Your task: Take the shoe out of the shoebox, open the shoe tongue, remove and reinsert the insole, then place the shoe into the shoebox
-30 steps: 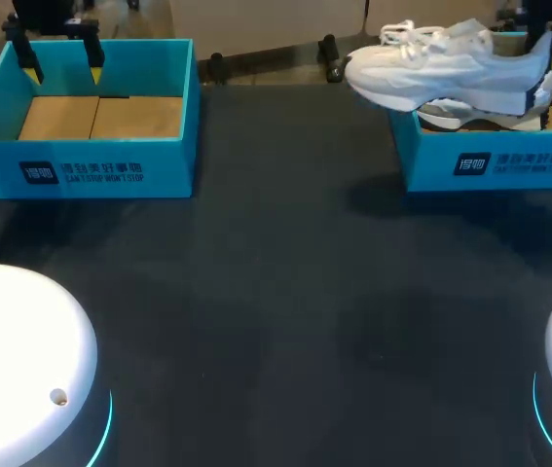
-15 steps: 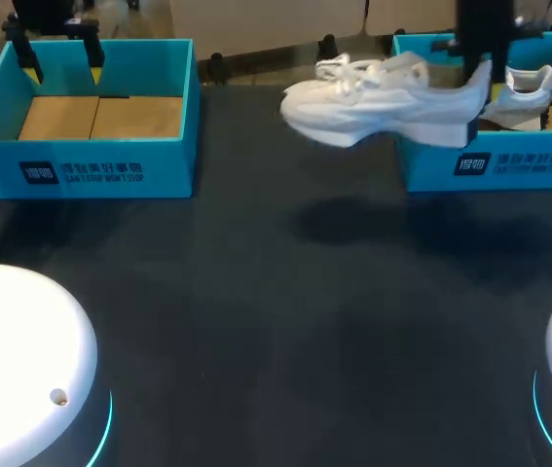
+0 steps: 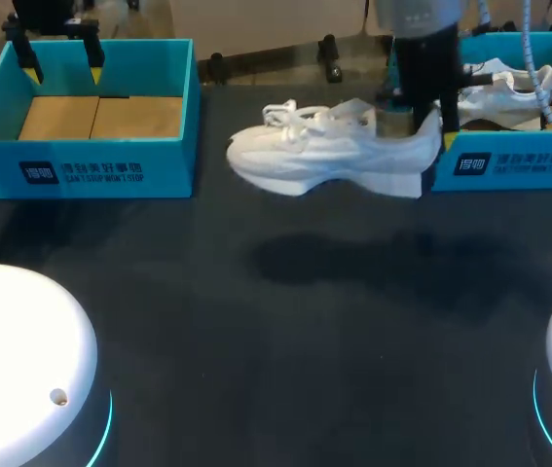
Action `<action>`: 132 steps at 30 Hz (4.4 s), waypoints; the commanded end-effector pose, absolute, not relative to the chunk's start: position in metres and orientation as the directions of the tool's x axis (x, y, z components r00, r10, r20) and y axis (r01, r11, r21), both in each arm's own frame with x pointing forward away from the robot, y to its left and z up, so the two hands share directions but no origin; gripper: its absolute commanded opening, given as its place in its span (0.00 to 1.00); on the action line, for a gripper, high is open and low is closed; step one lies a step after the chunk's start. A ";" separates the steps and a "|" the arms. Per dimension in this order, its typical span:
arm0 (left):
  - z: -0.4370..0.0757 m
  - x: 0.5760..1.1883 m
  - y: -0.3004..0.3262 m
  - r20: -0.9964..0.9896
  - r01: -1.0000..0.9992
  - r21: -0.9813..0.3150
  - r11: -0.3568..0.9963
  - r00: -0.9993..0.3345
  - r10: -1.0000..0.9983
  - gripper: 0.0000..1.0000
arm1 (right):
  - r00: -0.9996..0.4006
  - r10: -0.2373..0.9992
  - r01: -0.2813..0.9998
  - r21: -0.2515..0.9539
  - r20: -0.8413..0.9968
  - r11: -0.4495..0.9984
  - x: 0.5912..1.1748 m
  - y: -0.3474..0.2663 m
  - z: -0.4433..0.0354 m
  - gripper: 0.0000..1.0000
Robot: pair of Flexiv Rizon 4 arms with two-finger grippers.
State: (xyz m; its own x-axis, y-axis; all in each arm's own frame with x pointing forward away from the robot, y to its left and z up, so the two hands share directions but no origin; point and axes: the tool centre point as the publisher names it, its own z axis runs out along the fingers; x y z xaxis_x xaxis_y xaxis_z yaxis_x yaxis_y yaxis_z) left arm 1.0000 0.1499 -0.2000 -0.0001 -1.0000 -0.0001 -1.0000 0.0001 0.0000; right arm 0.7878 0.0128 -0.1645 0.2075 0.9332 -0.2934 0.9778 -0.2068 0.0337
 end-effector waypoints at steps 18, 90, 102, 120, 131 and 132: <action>-0.200 1.000 0.150 0.000 -1.000 0.000 0.000 0.000 -1.000 1.00 | 0.242 0.916 0.970 0.046 -0.319 -0.240 0.648 0.095 -0.197 0.00; -0.200 1.000 0.150 0.000 -1.000 0.000 0.000 0.000 -1.000 1.00 | 0.125 0.948 0.990 0.092 -0.293 -0.102 0.693 0.084 -0.371 0.00; -0.200 1.000 0.150 0.000 -1.000 0.000 0.000 0.000 -1.000 1.00 | 0.094 0.944 0.995 0.066 -0.317 -0.077 0.694 0.082 -0.380 0.65; -0.200 1.000 0.150 0.000 -1.000 0.000 0.000 0.000 -1.000 1.00 | -0.279 0.938 0.939 0.145 -0.206 0.311 0.697 0.094 -0.307 1.00; -0.200 1.000 0.150 0.000 -1.000 0.000 0.000 0.000 -1.000 1.00 | -0.798 0.597 0.570 0.213 -0.087 0.793 0.709 0.117 -0.285 1.00; -0.200 1.000 0.150 0.000 -1.000 0.000 0.000 0.000 -1.000 1.00 | -0.824 0.561 0.535 0.215 -0.083 0.817 0.711 0.119 -0.286 1.00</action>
